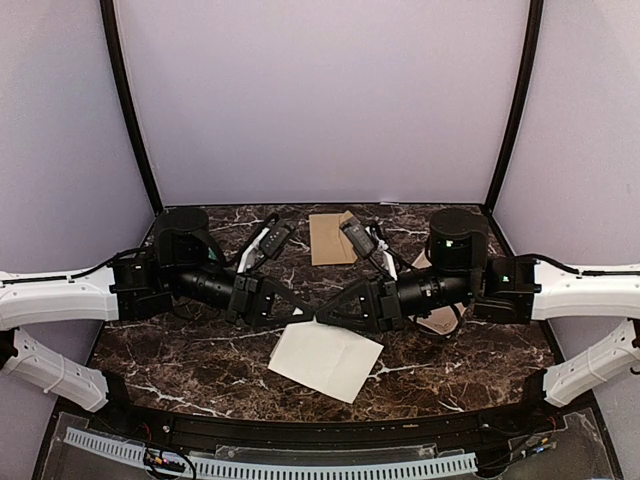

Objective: Place the letter into the envelope and seal it
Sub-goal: Fold the letter.

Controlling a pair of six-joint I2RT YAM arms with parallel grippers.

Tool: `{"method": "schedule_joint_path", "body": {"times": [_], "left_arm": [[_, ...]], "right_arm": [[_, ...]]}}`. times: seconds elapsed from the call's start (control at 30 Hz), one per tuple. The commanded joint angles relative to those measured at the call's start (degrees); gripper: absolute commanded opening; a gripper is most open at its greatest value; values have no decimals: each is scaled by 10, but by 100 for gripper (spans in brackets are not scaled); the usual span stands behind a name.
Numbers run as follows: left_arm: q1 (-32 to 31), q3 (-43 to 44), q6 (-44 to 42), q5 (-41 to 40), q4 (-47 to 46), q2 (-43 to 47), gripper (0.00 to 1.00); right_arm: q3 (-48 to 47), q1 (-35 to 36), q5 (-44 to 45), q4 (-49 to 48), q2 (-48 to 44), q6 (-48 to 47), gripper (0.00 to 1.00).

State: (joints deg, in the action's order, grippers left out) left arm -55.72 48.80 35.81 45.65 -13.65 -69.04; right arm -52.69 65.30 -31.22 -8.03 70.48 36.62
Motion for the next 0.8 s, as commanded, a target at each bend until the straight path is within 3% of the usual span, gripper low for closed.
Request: {"method": "schedule_joint_path", "body": {"times": [0.0, 0.5, 0.67, 0.77], "left_arm": [[-2, 4, -1, 13, -16, 7, 0], [-2, 1, 10, 46, -32, 13, 0], [-2, 0, 8, 35, -28, 18, 0], [-2, 1, 8, 29, -30, 19, 0]], "right_arm": [[-3, -2, -6, -8, 7, -4, 27], [23, -2, -4, -16, 6, 5, 33], [23, -2, -9, -18, 2, 6, 2], [29, -2, -8, -20, -7, 9, 0]]}}
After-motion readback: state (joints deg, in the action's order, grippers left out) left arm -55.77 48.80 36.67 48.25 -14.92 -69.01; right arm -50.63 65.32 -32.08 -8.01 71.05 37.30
